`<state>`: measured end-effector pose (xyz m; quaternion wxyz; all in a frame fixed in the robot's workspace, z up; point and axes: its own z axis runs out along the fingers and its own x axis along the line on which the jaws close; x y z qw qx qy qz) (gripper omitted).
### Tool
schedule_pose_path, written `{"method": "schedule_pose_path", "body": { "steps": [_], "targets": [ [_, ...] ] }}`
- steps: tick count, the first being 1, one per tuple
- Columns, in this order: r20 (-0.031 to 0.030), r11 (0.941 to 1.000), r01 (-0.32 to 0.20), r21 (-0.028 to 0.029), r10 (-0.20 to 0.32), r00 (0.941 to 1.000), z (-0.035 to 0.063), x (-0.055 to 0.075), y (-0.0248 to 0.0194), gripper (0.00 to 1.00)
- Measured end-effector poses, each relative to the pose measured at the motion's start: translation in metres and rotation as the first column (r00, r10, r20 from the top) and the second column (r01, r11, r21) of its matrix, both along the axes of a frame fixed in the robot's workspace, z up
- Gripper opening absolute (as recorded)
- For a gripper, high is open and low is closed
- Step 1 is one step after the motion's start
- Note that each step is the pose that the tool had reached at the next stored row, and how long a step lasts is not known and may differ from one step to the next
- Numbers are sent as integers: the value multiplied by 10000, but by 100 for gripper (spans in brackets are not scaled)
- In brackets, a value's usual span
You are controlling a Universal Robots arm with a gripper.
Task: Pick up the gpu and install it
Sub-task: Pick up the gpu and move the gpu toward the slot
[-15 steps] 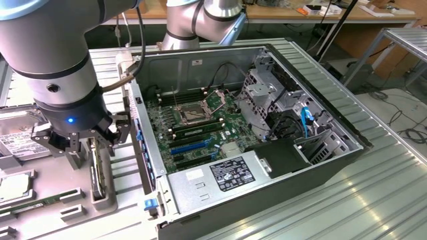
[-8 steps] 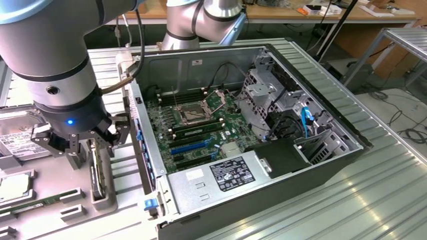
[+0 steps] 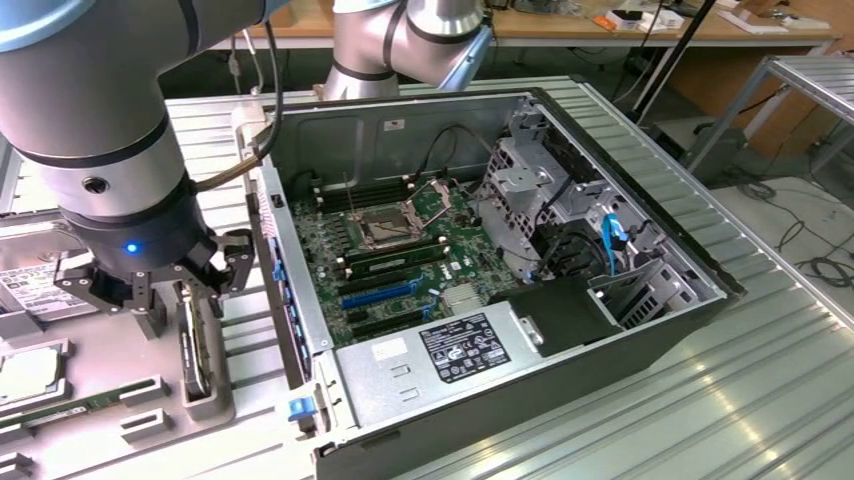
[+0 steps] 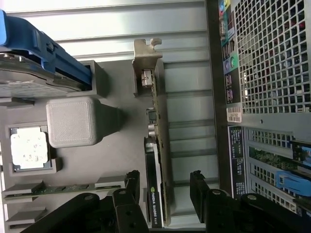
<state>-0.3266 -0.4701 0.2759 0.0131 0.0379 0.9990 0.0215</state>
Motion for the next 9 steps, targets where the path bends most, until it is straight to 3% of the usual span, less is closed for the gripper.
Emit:
{"method": "schedule_pose_path", "body": {
  "steps": [9],
  "targets": [
    [1,10000,0,1,0,10000,-19,-12,-2,54]
  ]
}}
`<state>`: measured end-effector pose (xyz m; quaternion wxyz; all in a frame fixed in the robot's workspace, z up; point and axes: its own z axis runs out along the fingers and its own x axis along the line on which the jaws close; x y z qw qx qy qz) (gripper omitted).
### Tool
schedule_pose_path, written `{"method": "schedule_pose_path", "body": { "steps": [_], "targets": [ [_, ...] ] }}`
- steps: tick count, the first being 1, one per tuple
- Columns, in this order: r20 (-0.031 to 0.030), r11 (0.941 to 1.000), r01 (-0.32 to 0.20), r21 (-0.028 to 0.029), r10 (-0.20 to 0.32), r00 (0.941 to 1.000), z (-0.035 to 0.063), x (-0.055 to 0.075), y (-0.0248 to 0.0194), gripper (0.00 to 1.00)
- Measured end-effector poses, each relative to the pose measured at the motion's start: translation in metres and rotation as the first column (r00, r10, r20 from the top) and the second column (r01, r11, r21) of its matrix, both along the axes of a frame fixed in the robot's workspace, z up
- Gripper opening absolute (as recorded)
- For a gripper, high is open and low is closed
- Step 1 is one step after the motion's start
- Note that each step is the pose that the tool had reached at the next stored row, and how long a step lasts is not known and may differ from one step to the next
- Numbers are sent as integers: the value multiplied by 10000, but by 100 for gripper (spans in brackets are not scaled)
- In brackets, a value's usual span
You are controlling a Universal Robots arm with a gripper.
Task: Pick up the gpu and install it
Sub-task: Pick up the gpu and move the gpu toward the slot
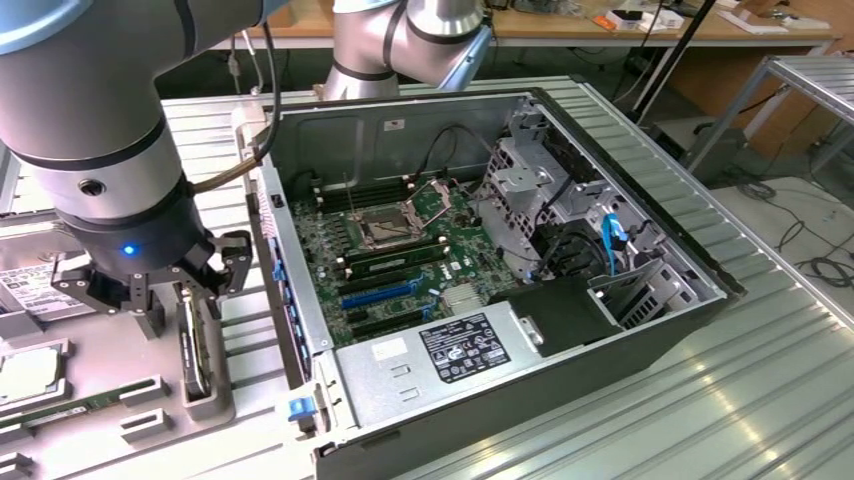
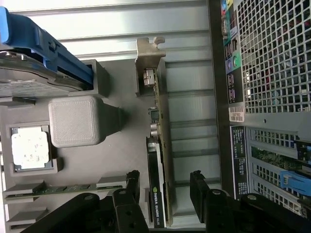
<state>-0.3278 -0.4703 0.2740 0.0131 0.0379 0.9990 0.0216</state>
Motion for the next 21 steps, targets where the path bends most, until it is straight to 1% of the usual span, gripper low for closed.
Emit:
{"method": "schedule_pose_path", "body": {
  "steps": [11,14,21],
  "targets": [
    [-1,10000,0,-1,0,10000,-79,0,0,54],
    [-1,10000,0,-1,0,10000,-124,0,0,54],
    [-1,10000,0,-2,0,10000,-181,-6,-1,54]
  ]
}}
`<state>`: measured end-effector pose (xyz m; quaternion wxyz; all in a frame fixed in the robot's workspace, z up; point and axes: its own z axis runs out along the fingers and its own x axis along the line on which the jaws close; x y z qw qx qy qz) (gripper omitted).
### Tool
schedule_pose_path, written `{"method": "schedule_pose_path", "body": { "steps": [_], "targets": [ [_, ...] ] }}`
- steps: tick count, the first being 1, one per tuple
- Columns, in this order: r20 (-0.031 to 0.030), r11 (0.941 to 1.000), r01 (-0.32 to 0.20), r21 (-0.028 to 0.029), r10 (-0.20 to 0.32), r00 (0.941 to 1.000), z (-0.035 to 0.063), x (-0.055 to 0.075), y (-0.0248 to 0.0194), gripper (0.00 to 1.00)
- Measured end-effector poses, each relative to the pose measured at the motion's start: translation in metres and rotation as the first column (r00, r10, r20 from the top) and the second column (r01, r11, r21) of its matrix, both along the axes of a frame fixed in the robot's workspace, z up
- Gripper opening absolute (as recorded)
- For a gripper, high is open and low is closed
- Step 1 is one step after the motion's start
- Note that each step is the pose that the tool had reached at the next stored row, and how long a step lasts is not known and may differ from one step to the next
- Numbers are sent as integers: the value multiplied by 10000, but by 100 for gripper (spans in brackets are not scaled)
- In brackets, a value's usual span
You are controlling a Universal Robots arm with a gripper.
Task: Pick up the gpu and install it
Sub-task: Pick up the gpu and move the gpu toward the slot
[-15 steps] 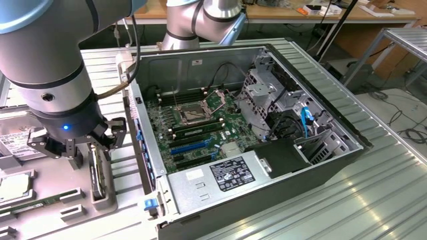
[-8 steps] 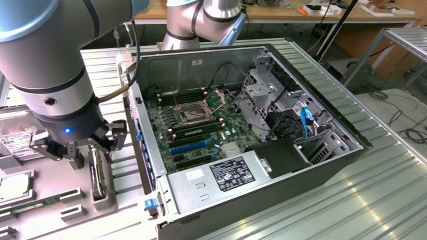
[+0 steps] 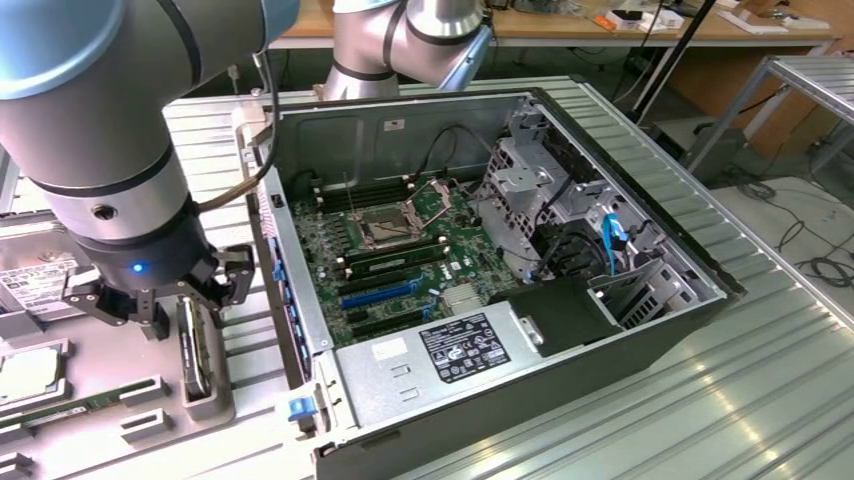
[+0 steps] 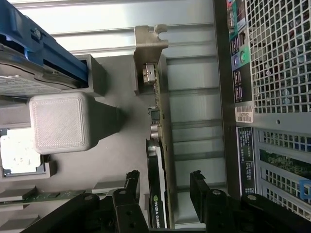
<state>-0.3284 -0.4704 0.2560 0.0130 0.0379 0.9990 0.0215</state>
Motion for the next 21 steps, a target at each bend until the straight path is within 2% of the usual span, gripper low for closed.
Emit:
{"method": "schedule_pose_path", "body": {
  "steps": [5,21],
  "targets": [
    [2,10000,0,2,0,10000,-47,-55,1,54],
    [0,10000,0,0,0,10000,-192,-60,0,54]
  ]
}}
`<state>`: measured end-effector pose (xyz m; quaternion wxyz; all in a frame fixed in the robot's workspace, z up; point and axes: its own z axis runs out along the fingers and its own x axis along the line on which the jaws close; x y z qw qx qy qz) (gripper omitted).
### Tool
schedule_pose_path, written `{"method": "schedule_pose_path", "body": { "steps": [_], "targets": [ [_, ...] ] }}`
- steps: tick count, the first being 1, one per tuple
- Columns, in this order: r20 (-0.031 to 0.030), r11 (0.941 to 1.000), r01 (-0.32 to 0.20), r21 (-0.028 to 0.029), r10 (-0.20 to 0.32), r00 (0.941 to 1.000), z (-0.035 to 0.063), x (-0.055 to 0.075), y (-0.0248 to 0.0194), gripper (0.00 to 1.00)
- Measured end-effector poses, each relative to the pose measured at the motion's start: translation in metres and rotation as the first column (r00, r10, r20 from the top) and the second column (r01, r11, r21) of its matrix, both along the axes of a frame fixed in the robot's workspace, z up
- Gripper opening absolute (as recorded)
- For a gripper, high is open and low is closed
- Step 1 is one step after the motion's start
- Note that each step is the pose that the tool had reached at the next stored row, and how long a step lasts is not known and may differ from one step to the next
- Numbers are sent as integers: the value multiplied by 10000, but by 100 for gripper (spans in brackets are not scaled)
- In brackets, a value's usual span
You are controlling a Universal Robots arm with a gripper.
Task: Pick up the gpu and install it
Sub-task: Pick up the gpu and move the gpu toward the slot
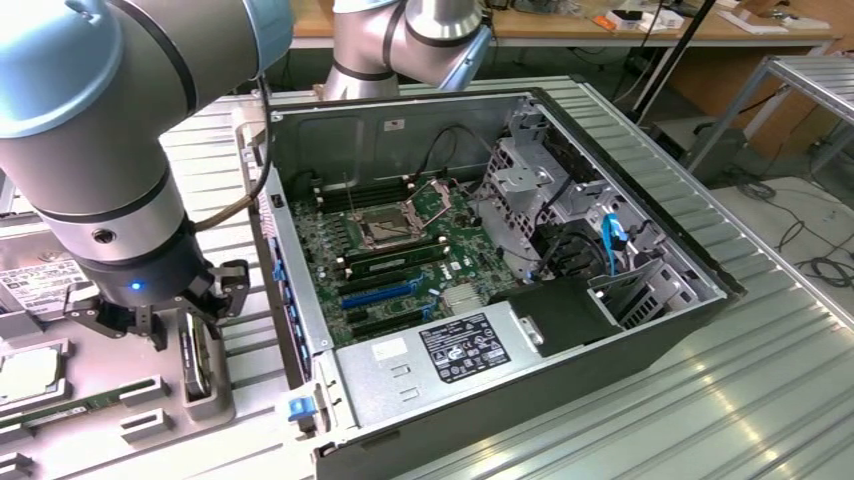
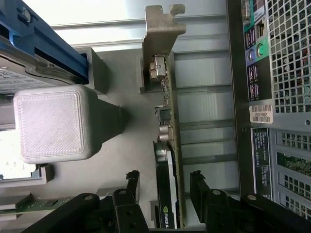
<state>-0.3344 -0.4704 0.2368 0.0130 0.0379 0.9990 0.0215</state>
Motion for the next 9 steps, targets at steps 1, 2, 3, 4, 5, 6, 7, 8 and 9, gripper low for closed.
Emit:
{"method": "schedule_pose_path", "body": {
  "steps": [1,2,3,4,5,6,7,8,9],
  "targets": [
    [-2,10000,0,-1,0,10000,-1,0,0,54],
    [-2,10000,0,-2,0,10000,-1,0,0,54],
    [0,10000,0,0,0,10000,-2,0,0,54],
    [1,10000,0,1,0,10000,-3,0,0,54],
    [1,10000,0,1,0,10000,-3,0,0,54],
    [1,10000,0,1,0,10000,-3,0,0,54],
    [2,10000,0,2,0,10000,-7,0,0,54],
    [2,10000,0,2,0,10000,-16,0,0,54],
    [1,10000,0,1,0,10000,-24,0,0,54]
  ]
}}
